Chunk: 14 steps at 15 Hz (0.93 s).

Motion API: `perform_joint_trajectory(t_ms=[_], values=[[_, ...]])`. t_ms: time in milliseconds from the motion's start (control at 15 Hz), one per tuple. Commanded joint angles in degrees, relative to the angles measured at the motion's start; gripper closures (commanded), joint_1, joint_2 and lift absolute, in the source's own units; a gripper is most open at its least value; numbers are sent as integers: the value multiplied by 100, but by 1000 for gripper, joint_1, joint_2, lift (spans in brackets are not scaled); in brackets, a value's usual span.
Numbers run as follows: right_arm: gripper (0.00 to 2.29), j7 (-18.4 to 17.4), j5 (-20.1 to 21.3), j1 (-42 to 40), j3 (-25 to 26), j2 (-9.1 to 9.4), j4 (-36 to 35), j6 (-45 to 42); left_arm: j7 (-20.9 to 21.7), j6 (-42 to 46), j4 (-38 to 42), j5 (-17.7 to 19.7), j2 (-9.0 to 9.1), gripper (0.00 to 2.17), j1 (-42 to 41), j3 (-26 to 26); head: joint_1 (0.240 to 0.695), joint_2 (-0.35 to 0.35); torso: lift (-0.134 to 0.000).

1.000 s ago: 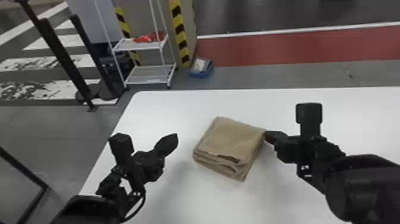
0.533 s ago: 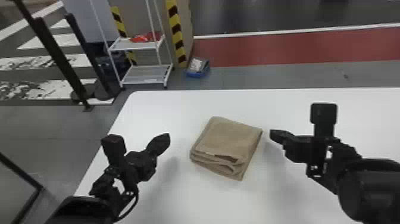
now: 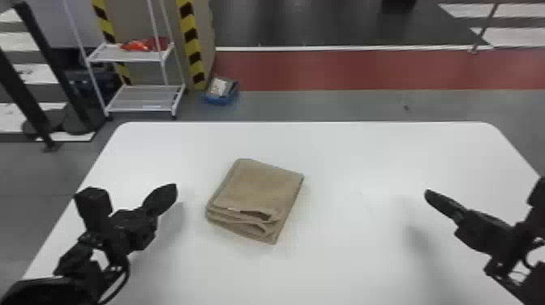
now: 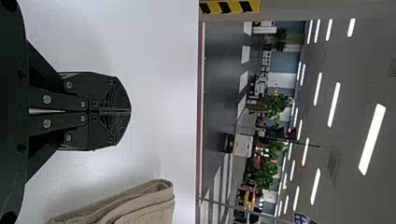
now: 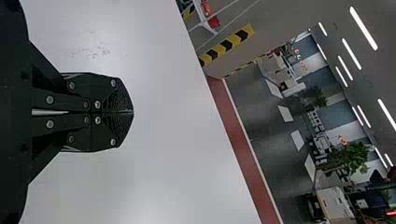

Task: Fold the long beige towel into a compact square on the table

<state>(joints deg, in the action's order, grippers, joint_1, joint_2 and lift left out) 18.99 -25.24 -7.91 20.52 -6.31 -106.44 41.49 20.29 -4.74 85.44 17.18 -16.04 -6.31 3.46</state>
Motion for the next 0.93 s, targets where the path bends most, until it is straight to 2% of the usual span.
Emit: perform_joint_trajectory(t_ms=[0, 200, 533, 867], values=[[2017, 17, -174, -106, 189, -20, -228, 66, 1, 3, -19, -22, 13, 1706, -2, -144, 695, -27, -123], [2017, 17, -200, -106, 119, 16, -299, 136, -8, 3, 95, -22, 84, 1706, -169, -197, 695, -53, -123], [2017, 17, -314, -97, 101, 24, -351, 189, -25, -15, 464, -22, 84, 1706, -512, -346, 695, -65, -123], [2017, 17, -402, -114, 119, 24, -483, 259, -105, -67, 754, -31, 119, 1706, -679, -794, 695, -101, -123]])
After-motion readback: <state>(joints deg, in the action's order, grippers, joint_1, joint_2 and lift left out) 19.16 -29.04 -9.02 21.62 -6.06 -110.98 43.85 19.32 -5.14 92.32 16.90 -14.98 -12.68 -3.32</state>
